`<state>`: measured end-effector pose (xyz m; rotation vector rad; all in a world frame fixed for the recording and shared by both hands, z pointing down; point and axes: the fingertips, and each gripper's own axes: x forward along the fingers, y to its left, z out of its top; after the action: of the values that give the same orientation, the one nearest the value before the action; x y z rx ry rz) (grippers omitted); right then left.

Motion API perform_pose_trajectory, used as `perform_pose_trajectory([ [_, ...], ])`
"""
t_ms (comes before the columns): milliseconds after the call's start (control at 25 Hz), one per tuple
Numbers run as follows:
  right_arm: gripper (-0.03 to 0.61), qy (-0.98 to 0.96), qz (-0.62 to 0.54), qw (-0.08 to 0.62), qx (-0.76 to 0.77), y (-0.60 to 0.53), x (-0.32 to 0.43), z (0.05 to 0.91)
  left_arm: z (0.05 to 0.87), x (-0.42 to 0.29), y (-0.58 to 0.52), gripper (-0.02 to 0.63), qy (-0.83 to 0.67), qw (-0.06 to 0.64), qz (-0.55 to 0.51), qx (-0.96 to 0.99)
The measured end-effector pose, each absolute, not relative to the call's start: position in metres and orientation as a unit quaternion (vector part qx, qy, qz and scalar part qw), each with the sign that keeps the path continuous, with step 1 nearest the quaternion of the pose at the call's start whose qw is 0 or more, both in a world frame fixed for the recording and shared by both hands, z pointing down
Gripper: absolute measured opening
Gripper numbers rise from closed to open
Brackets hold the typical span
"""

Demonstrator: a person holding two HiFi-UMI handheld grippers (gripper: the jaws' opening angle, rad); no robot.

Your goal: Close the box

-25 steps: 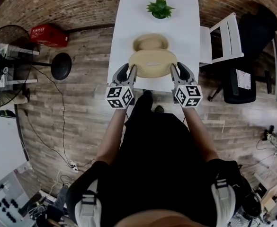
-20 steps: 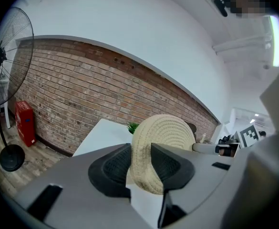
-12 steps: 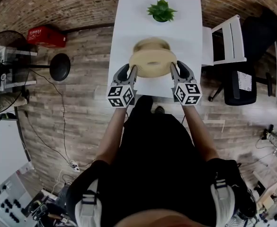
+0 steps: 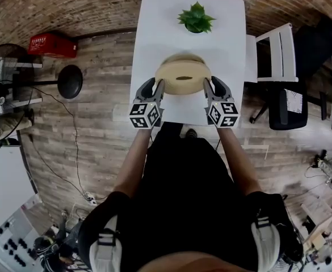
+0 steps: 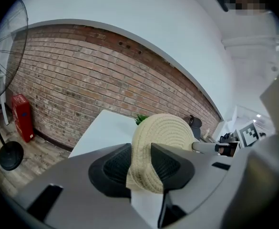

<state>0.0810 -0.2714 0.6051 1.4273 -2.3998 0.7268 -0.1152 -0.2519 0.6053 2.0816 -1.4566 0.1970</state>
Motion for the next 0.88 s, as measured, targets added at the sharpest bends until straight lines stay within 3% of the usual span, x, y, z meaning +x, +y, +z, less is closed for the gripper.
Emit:
perform_pose_trajectory([
  [880, 0.101, -0.811, 0.273, 0.182, 0.484, -0.311, 0.070, 0.661, 0.665, -0.124, -0.289, 0.138, -0.524, 0.335, 0.124, 0.773],
])
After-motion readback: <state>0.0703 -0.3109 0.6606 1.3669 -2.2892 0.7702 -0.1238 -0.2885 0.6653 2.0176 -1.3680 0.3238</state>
